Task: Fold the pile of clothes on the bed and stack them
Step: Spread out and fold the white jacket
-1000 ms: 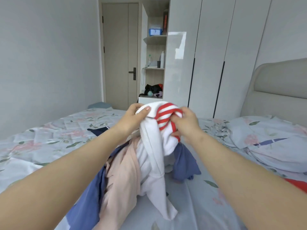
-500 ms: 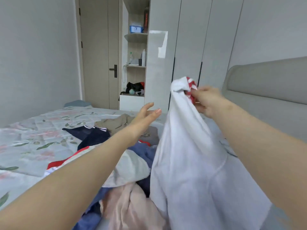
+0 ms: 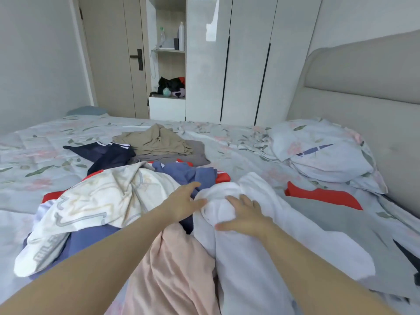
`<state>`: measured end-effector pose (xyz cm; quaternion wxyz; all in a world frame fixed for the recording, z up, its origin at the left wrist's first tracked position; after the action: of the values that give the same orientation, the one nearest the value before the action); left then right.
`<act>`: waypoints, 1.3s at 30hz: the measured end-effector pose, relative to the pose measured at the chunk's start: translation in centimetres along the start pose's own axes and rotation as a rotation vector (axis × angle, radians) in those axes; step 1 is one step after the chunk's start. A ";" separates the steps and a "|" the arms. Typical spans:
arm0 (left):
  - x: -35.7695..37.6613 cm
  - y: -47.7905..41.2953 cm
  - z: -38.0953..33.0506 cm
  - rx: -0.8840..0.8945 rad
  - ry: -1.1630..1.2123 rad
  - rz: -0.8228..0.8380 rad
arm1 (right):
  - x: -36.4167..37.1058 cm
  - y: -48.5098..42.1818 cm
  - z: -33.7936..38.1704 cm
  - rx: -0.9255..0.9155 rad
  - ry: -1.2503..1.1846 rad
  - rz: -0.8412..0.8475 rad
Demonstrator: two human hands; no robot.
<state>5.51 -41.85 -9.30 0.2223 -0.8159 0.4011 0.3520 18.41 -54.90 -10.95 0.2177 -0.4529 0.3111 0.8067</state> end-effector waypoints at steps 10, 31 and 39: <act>-1.5 2.6 10.0 -0.132 -0.881 -0.042 | 5.7 -0.8 8.3 -0.573 0.219 -0.143; -8.1 -1.8 19.5 -0.072 -0.852 -0.036 | 11.2 -8.8 14.3 -0.424 0.565 0.026; -29.7 -7.3 15.0 -0.105 -0.402 -0.836 | -6.6 -11.4 29.9 -0.439 -0.525 -0.628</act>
<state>-7.32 -13.13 3.83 0.3766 -0.8335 -0.0316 0.4031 11.08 -26.37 3.09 0.4219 -0.3412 -0.0849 0.8357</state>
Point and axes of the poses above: each hand's wrist, its own y-axis away from the middle knuckle, its own x-axis out of the palm, z = x × y, the point moved 3 cm from there along -y, towards the middle knuckle, and after that the axes turned 7 degrees about x, right-handed, at the moved point
